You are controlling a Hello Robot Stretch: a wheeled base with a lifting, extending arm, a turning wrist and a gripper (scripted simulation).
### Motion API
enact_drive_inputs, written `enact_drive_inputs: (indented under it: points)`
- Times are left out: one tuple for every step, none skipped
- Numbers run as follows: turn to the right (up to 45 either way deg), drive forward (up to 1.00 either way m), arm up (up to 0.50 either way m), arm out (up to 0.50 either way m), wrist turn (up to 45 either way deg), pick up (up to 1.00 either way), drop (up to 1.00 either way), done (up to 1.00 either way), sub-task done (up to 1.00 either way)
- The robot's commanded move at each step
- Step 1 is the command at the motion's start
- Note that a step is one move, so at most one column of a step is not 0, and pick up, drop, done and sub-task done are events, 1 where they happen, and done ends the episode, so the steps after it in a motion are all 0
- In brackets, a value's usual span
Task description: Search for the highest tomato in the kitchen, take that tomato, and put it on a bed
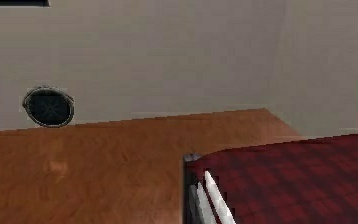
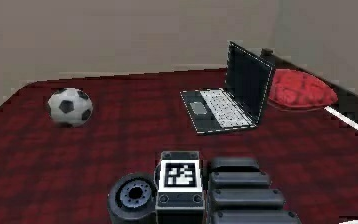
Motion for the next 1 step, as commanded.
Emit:
enact_drive_inputs:
  points:
    - [45.0, 0.0, 0.0, 0.0, 0.0, 0.0, 0.0, 0.0, 0.0]
